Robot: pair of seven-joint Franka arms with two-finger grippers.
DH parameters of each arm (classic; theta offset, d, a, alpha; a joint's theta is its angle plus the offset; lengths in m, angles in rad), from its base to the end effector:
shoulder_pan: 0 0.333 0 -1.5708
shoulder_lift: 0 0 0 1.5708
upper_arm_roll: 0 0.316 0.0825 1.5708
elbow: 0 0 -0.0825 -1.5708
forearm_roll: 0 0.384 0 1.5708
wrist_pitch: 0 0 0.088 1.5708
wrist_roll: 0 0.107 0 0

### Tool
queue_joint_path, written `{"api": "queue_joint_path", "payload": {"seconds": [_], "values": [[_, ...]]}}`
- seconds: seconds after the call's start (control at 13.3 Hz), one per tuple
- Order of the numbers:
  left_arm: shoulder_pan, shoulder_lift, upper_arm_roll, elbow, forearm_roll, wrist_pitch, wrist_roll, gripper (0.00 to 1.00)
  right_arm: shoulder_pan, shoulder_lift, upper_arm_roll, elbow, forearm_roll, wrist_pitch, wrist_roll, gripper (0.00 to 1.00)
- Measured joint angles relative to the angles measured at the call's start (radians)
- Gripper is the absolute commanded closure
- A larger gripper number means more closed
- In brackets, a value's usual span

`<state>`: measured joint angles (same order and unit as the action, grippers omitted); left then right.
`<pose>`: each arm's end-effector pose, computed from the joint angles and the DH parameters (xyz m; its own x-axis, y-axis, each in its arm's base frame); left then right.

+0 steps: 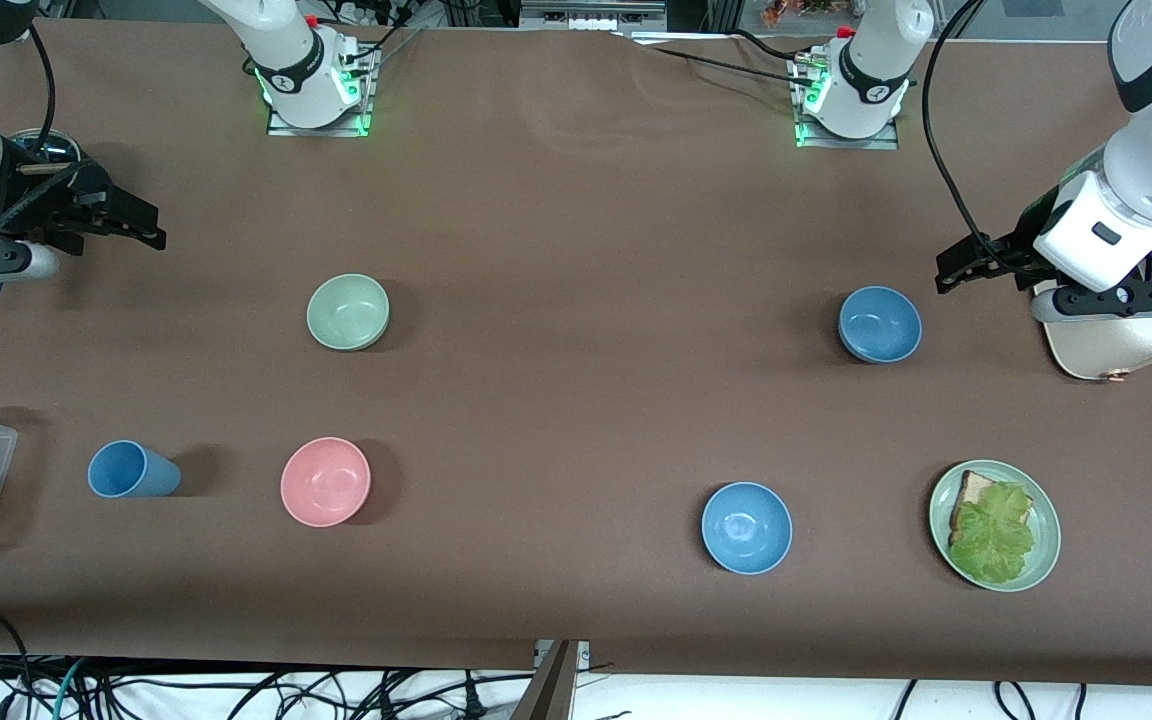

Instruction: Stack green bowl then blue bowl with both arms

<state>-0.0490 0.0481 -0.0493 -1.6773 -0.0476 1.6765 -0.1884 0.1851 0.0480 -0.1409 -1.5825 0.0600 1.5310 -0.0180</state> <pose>0.5692 -0.0602 0.5560 0.9938 0.0948 -0.0573 0.0972 -0.9945 0.0393 0.5617 0.0333 0.5893 0.9932 0.0638 -0.0978 0.0586 -0.9968 -0.0549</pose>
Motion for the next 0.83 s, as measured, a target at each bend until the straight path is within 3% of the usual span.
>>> {"api": "queue_joint_path", "payload": {"seconds": [0.83], "values": [[0.0,0.0,0.0,0.0,0.0,-0.023,0.0,0.0,0.0,0.001,0.003,-0.001,0.0,0.0,0.0,0.0]]}}
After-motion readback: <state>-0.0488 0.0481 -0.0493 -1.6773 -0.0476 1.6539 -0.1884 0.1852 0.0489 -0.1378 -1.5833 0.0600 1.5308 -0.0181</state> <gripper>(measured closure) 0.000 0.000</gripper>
